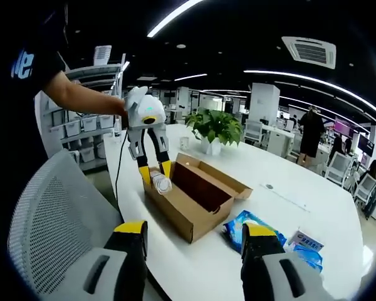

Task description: Operate the shoe box by opening the lid, removing the specified soft item, and placing it in the target area until the item is outside and the box remains undamaged.

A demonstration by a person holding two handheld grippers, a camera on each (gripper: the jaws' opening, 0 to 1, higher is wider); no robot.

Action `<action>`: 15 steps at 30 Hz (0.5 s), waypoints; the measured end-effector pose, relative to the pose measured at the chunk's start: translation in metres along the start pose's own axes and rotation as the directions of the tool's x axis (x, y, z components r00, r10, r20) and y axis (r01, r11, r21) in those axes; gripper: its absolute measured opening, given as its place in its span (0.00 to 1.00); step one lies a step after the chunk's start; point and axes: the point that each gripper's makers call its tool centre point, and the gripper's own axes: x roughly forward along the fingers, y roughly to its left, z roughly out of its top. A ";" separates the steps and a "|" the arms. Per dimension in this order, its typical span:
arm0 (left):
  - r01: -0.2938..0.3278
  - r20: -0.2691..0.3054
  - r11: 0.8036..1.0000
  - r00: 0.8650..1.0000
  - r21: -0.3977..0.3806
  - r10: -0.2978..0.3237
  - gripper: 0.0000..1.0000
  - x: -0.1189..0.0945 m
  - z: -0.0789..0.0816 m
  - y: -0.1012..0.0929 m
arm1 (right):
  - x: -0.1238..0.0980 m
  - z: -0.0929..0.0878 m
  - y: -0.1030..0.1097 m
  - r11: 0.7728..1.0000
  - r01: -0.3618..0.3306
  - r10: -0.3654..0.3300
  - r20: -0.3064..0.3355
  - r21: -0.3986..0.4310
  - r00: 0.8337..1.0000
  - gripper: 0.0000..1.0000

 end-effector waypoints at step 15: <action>0.103 0.041 0.994 0.994 -0.018 -0.103 0.19 0.000 0.021 -0.021 | 0.019 0.014 0.028 0.993 -0.107 0.109 0.025 -0.047 0.994 0.44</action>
